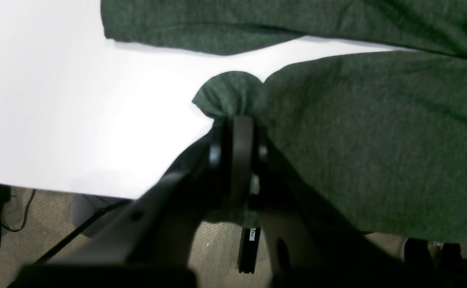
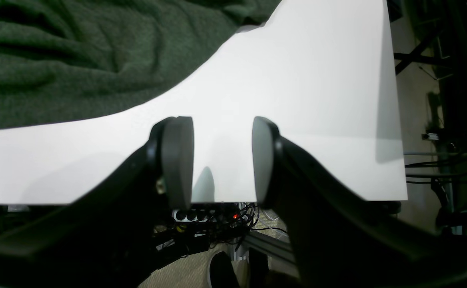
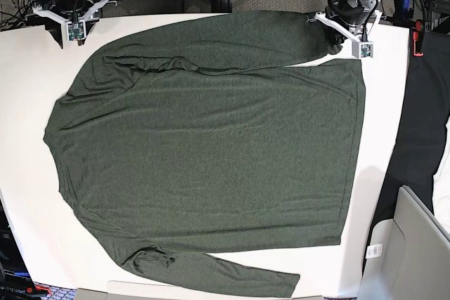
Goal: Fold the T-shirt properly
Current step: 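Lower the right gripper and pinch the opposite shoulder corner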
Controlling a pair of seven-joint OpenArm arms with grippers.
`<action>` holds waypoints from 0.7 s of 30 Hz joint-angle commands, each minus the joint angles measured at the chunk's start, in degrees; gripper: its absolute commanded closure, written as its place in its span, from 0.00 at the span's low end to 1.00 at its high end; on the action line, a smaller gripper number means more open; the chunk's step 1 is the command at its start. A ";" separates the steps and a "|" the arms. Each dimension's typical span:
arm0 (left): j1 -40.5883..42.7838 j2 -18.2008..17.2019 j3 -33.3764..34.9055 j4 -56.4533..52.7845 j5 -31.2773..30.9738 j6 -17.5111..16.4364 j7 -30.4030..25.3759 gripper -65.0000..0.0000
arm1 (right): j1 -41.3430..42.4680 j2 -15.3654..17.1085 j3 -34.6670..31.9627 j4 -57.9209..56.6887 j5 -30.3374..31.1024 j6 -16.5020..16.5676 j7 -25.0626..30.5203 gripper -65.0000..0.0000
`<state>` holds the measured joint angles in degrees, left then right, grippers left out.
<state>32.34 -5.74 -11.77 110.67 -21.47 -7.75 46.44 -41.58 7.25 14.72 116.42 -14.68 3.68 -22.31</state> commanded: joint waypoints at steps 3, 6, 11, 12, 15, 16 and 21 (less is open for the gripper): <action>0.32 -0.02 -0.14 0.40 -0.20 -0.30 1.43 1.00 | -0.31 0.18 0.36 1.25 -0.14 -0.47 1.16 0.62; 0.41 -0.02 -0.23 2.87 -0.20 -0.30 1.43 1.00 | 0.48 -0.43 0.36 1.25 3.20 -0.47 1.16 0.62; 0.59 -0.02 -0.23 4.89 -0.20 -0.30 1.43 1.00 | 0.40 -0.87 2.55 1.25 14.46 -0.47 0.02 0.62; 0.59 -0.02 -0.23 4.89 -0.20 -0.30 1.43 1.00 | 0.48 -0.78 3.26 1.25 16.92 -0.47 -1.56 0.62; 0.67 -0.02 -0.23 4.89 -0.20 -0.30 1.43 1.00 | 3.03 -0.78 6.86 1.16 25.18 -0.47 -6.75 0.62; 0.67 -0.02 -0.23 4.89 -0.20 -0.30 1.43 1.00 | 3.74 -0.78 8.00 1.16 27.82 -0.47 -8.60 0.62; 0.67 -0.02 -0.23 4.89 -0.20 -0.30 1.43 1.00 | 8.66 -0.70 11.61 1.07 38.98 -0.47 -16.16 0.62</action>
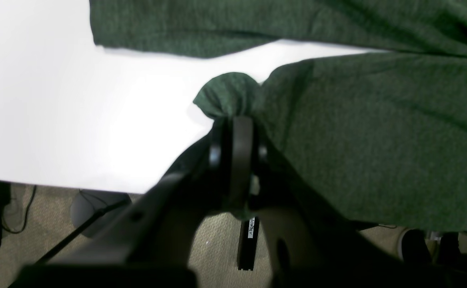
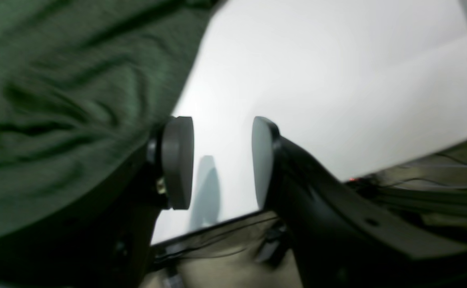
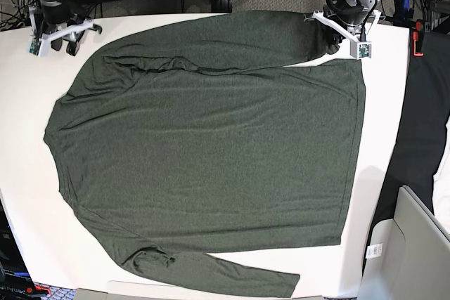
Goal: Fold the T-shirt properly
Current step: 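Lower the right gripper and pinch the opposite shoulder corner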
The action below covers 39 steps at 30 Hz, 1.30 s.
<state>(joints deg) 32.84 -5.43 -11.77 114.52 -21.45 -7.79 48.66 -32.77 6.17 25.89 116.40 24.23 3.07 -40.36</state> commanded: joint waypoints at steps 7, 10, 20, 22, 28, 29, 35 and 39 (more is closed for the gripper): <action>0.26 -0.33 -0.23 1.04 -0.22 -0.25 -0.71 1.00 | 3.46 -0.94 0.70 0.04 5.27 0.23 -1.53 0.62; 0.26 -0.33 -0.14 1.04 -0.22 -0.25 -0.71 1.00 | 4.60 -2.09 0.70 -1.45 7.11 2.78 -2.32 0.62; 0.35 -0.33 -0.14 1.04 -0.22 -0.25 -0.71 1.00 | 6.09 -3.23 0.70 -8.66 13.88 3.74 -2.59 0.62; 0.35 -0.33 -0.14 1.04 -0.22 -0.25 -0.71 1.00 | 6.27 -3.23 0.79 -9.89 14.94 3.74 -2.59 0.62; 0.35 -0.33 -0.14 1.04 -0.22 -0.25 -0.71 1.00 | 8.03 -4.11 0.79 -11.74 15.64 3.74 -2.59 0.62; 0.35 -0.33 -0.14 1.04 -0.22 -0.25 -0.71 1.00 | 8.38 -4.37 0.79 -11.74 15.64 3.74 -2.59 0.62; 0.35 -0.33 -0.14 1.04 -0.22 -0.25 -0.71 1.00 | 9.61 -5.43 0.79 -12.09 15.64 3.83 -2.59 0.62; 0.35 -0.33 -0.14 1.13 -0.22 -0.25 -0.80 1.00 | 9.79 -5.69 0.79 -12.27 15.64 4.01 -2.59 0.79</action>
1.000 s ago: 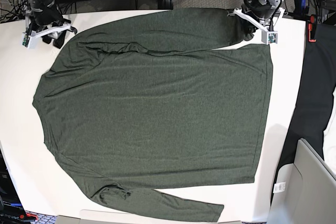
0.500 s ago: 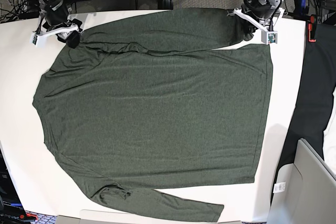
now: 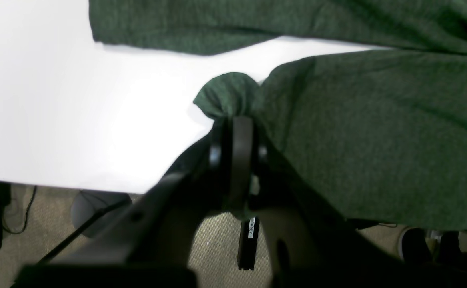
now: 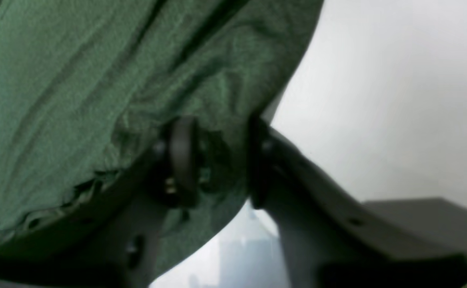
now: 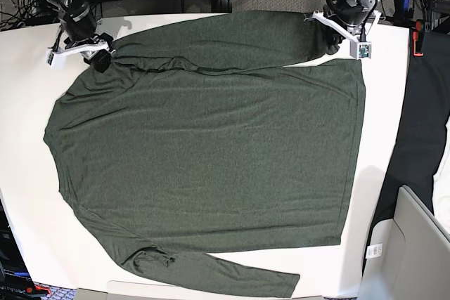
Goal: Fold the T-shirt properly
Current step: 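Lower the right gripper and pinch the opposite shoulder corner, then lift both shoulder corners and pull them apart to stretch the shirt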
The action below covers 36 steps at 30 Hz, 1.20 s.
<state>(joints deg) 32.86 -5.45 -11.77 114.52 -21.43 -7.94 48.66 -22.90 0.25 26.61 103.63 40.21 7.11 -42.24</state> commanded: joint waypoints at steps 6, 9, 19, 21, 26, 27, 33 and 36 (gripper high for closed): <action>0.41 -1.89 0.03 2.71 -0.24 -0.10 -0.80 1.00 | -1.68 0.50 2.71 0.94 3.62 0.05 -0.71 0.96; 1.29 -2.50 -0.14 2.80 -0.24 -0.10 -0.88 1.00 | -3.43 0.85 4.91 1.99 6.87 0.05 -0.71 0.99; 4.02 -4.09 -0.14 3.77 -0.24 -0.10 -2.47 1.00 | -11.26 4.36 8.51 10.34 8.19 6.73 -0.71 0.99; 5.86 -4.26 -0.14 3.94 -0.24 -0.10 -4.05 1.00 | -12.84 5.07 8.77 11.31 9.60 6.91 -0.71 0.99; 8.41 -6.81 -0.14 3.94 -0.24 -0.10 -5.10 1.00 | -16.80 7.18 8.77 11.66 16.28 6.91 -0.71 0.99; 8.76 -6.90 -0.14 3.94 -0.24 -0.10 -5.28 1.00 | -17.32 7.88 8.77 11.66 17.42 6.91 -0.71 0.99; 10.26 -7.95 -0.14 3.94 -0.24 -0.10 -8.71 1.00 | -17.68 9.46 9.21 11.66 20.76 6.91 -0.71 0.99; 10.08 -7.95 -0.14 4.38 -0.24 -0.10 -8.71 1.00 | -16.45 9.38 9.57 11.66 20.59 6.91 -0.71 0.99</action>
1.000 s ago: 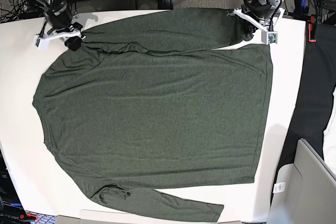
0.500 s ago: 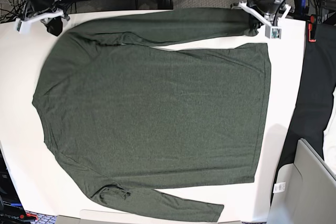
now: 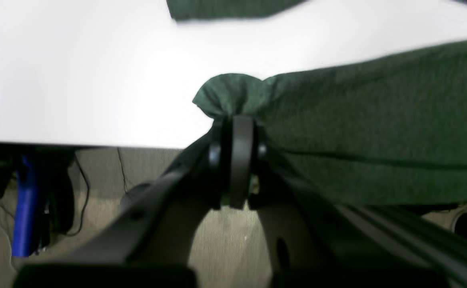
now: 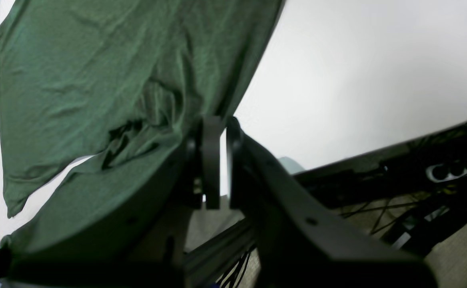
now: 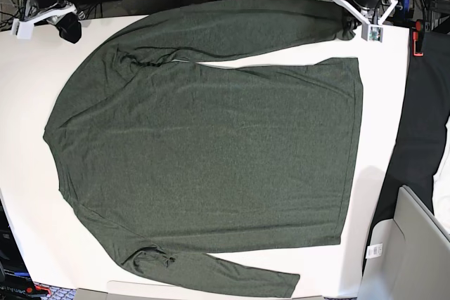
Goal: Fold the T-shirt properly
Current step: 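Lift both shoulder corners and pull them apart to stretch the shirt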
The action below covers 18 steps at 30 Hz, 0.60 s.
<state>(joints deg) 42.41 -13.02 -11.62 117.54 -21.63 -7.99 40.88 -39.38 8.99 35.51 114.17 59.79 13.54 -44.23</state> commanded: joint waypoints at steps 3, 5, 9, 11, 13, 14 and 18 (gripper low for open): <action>0.44 -0.39 0.14 1.63 -0.04 -0.06 -0.93 1.00 | 1.97 0.37 0.67 0.78 -1.81 0.48 1.28 0.97; 0.44 -0.39 0.14 1.63 -0.04 -0.06 -0.93 1.00 | 3.02 0.19 0.41 0.78 -4.71 0.13 1.28 0.89; 0.00 -0.39 0.23 1.63 -0.04 -0.06 -0.93 1.00 | 3.81 -0.07 0.23 0.60 -5.59 0.04 1.28 0.67; 0.00 -0.39 0.23 1.63 -0.04 -0.06 -0.93 1.00 | 3.90 -1.21 0.23 0.25 -5.59 0.04 1.28 0.59; 0.00 -0.39 0.23 1.63 -0.04 -0.06 -0.93 1.00 | 4.87 -1.57 0.05 -0.89 -5.50 0.04 1.28 0.54; 0.00 -0.39 0.23 1.63 -0.13 -0.06 -0.93 1.00 | 5.57 -1.74 -0.21 -1.77 -5.50 0.04 1.28 0.53; 0.00 -0.39 0.32 1.63 -0.13 -0.06 -0.93 1.00 | 8.21 -2.62 -1.53 -6.17 -3.92 0.04 1.28 0.52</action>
<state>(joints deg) 41.91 -12.99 -11.20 118.13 -21.65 -8.16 40.84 -30.65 5.85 33.67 107.24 55.31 13.39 -43.92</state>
